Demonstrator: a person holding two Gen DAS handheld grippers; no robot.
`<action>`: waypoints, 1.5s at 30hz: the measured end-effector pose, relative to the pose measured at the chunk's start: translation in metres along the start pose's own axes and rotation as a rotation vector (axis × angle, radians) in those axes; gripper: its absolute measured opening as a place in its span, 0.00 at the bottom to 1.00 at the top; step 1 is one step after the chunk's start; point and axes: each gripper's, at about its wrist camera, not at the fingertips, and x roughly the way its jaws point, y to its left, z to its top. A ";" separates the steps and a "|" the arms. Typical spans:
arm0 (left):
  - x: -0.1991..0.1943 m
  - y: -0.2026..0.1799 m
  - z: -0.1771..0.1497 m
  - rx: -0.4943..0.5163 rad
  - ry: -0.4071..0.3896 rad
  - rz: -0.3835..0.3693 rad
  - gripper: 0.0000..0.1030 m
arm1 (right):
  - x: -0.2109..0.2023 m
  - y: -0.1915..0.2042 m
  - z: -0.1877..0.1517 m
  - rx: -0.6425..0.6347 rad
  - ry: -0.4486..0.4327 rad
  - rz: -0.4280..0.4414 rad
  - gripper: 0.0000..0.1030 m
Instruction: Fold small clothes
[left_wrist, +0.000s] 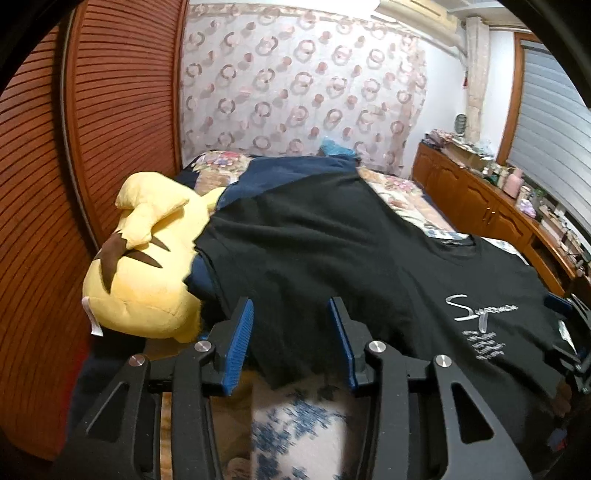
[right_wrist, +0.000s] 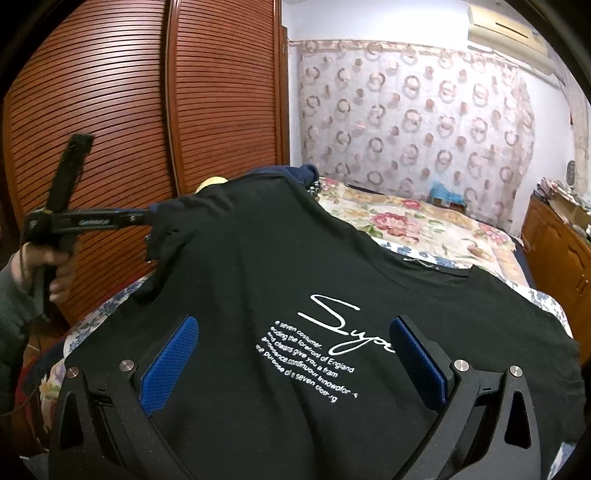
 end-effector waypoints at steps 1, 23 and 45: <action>0.004 0.003 0.002 -0.003 0.012 0.006 0.42 | -0.001 -0.001 -0.001 0.002 0.000 0.005 1.00; 0.023 0.014 -0.010 -0.022 0.082 -0.042 0.14 | 0.012 -0.002 0.005 0.027 0.017 0.018 1.00; -0.009 -0.088 0.061 0.205 -0.063 -0.116 0.07 | 0.003 -0.023 -0.008 0.146 -0.011 -0.018 1.00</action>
